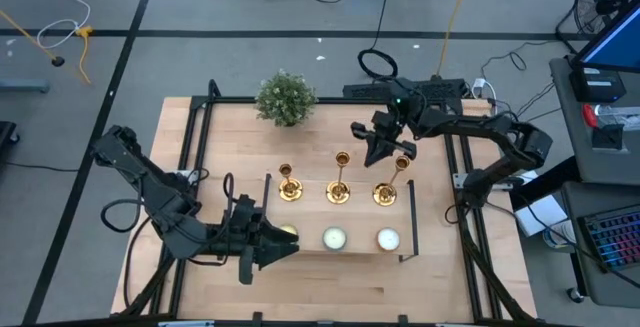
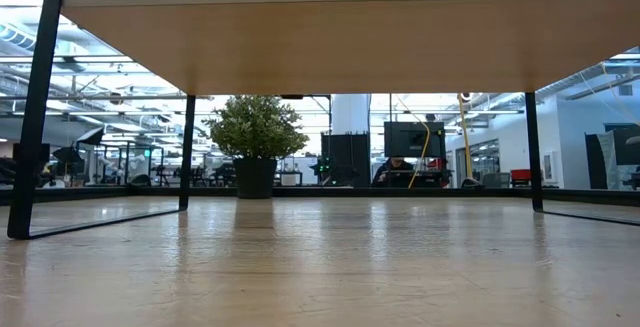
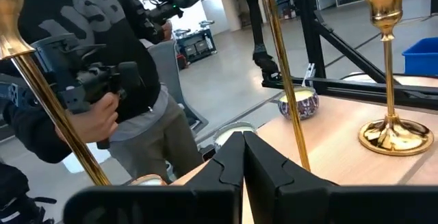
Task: Pick & Place candle stick holders
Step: Put the candle holder on the shelf aligned with the other candle holder
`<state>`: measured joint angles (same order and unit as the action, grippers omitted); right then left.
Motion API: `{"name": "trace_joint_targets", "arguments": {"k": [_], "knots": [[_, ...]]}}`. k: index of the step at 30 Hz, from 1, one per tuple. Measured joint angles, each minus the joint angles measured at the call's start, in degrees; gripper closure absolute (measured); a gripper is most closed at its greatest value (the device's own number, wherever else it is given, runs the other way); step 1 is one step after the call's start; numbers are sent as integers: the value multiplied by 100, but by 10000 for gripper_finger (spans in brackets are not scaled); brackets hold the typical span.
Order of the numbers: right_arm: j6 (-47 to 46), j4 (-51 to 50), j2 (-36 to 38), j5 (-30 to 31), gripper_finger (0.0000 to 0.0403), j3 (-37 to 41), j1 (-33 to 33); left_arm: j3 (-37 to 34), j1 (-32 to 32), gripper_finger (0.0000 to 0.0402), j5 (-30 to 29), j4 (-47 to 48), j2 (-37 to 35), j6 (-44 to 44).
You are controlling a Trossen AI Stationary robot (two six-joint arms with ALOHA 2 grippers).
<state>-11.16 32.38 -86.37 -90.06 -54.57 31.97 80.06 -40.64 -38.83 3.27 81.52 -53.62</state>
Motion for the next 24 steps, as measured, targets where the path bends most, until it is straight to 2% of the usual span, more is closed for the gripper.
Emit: {"name": "trace_joint_targets", "arguments": {"k": [20,22,24], "knots": [[-184,8,0,20,403,0,-433,2,0,241,26,-7,0,-60],[-187,101,1,285,403,4,-386,1,-1,241,26,-4,0,-57],[-210,116,64,855,403,7,-296,1,1,241,26,-4,0,-54]]}}
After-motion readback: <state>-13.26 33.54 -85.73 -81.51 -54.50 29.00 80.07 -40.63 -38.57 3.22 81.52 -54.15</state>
